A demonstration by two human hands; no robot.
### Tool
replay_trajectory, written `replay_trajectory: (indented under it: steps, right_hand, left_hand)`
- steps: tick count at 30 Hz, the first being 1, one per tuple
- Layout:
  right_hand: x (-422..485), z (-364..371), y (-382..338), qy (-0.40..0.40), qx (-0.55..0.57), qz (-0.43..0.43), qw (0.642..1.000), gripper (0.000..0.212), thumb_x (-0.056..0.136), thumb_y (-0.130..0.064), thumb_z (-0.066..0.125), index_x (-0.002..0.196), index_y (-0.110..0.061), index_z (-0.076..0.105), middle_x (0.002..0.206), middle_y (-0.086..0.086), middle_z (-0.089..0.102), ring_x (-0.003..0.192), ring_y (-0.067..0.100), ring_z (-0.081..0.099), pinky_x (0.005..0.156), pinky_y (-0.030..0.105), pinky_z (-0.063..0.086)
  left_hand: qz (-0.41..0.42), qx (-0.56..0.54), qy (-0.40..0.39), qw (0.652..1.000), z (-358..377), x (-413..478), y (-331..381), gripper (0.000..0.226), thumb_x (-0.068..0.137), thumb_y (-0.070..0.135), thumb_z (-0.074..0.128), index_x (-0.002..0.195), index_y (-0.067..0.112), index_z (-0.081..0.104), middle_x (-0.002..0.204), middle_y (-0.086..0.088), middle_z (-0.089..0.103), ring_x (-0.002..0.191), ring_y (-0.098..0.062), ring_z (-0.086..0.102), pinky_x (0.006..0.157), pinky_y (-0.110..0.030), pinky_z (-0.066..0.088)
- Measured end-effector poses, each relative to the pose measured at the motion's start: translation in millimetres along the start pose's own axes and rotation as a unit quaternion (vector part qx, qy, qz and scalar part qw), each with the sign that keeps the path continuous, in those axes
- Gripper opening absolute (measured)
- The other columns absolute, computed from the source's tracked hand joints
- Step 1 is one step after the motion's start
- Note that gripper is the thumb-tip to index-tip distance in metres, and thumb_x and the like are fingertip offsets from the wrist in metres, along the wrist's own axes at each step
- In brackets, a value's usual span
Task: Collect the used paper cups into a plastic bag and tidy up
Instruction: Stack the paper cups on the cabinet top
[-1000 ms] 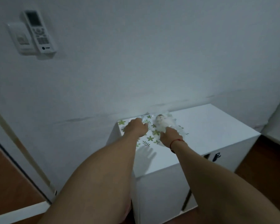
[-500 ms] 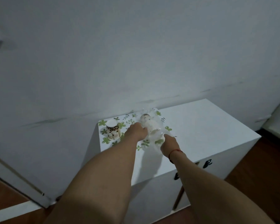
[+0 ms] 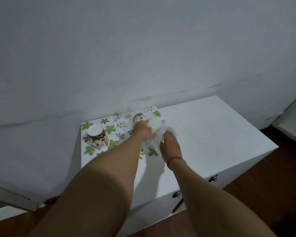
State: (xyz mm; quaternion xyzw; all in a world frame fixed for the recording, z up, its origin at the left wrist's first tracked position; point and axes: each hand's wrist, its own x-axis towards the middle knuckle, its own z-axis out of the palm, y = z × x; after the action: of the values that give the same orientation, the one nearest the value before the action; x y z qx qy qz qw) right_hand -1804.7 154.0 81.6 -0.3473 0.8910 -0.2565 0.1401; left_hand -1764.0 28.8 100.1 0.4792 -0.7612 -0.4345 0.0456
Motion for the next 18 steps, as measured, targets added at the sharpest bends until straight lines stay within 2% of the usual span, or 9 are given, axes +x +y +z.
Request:
replay_trajectory:
  steps: [3,5,9,11,14,16,18]
  right_hand:
    - [13,-1,-3,-0.003,-0.034,-0.014,0.999,0.027,0.094,-0.002,0.041,0.119,0.001,0.052,0.131,0.015,0.047,0.113,0.032,0.052,0.083,0.035,0.046]
    - [19,-1,-6,-0.005,-0.041,-0.017,0.999,0.031,0.095,-0.004,0.041,0.124,-0.002,0.048,0.13,0.013,0.049,0.115,0.031,0.052,0.083,0.036,0.047]
    - [27,-4,-8,-0.016,-0.084,-0.034,0.996,0.046,0.094,-0.004,0.04,0.14,-0.005,0.035,0.117,0.015,0.062,0.105,0.032,0.061,0.081,0.034,0.046]
    - [30,-6,-5,-0.011,-0.1,-0.038,0.994,0.04,0.094,-0.006,0.04,0.134,-0.007,0.044,0.115,0.015,0.064,0.103,0.033,0.062,0.08,0.034,0.047]
    - [29,-8,-2,-0.022,-0.113,-0.031,0.993,0.028,0.093,-0.003,0.038,0.114,-0.003,0.057,0.112,0.016,0.064,0.102,0.035,0.062,0.081,0.035,0.048]
    - [28,-9,-2,-0.027,-0.112,-0.031,0.993,0.028,0.093,-0.002,0.037,0.112,-0.001,0.057,0.112,0.016,0.064,0.104,0.035,0.062,0.08,0.035,0.047]
    - [28,-8,-1,-0.025,-0.099,-0.035,0.994,0.027,0.095,-0.003,0.038,0.114,-0.002,0.056,0.116,0.015,0.063,0.105,0.034,0.062,0.08,0.035,0.046]
  left_hand:
    - [0.002,-0.038,-0.009,0.999,2,4,-1,0.05,0.094,0.013,0.054,0.143,0.021,0.048,0.15,-0.011,0.042,0.132,-0.029,0.047,0.108,-0.029,0.041]
    - [0.001,-0.074,-0.01,0.997,4,3,-2,0.054,0.092,0.01,0.055,0.144,0.02,0.046,0.152,-0.01,0.039,0.132,-0.03,0.047,0.108,-0.035,0.043]
    - [-0.05,-0.151,0.022,0.987,9,4,-6,0.073,0.087,0.029,0.066,0.15,0.026,0.031,0.151,-0.006,0.039,0.131,-0.032,0.047,0.107,-0.044,0.044]
    - [-0.102,-0.208,0.028,0.972,11,3,-8,0.08,0.084,0.038,0.069,0.151,0.029,0.026,0.152,-0.006,0.039,0.132,-0.031,0.047,0.106,-0.046,0.046]
    - [-0.189,-0.307,0.008,0.933,17,2,-8,0.085,0.083,0.049,0.067,0.152,0.031,0.021,0.151,-0.006,0.039,0.128,-0.036,0.05,0.094,-0.051,0.051]
    - [-0.211,-0.342,0.007,0.916,20,4,-6,0.089,0.078,0.052,0.07,0.151,0.031,0.023,0.15,-0.007,0.04,0.123,-0.041,0.053,0.088,-0.06,0.051]
    - [-0.21,-0.342,0.017,0.916,22,8,-4,0.088,0.076,0.052,0.071,0.149,0.029,0.028,0.148,-0.007,0.043,0.12,-0.042,0.055,0.083,-0.064,0.051]
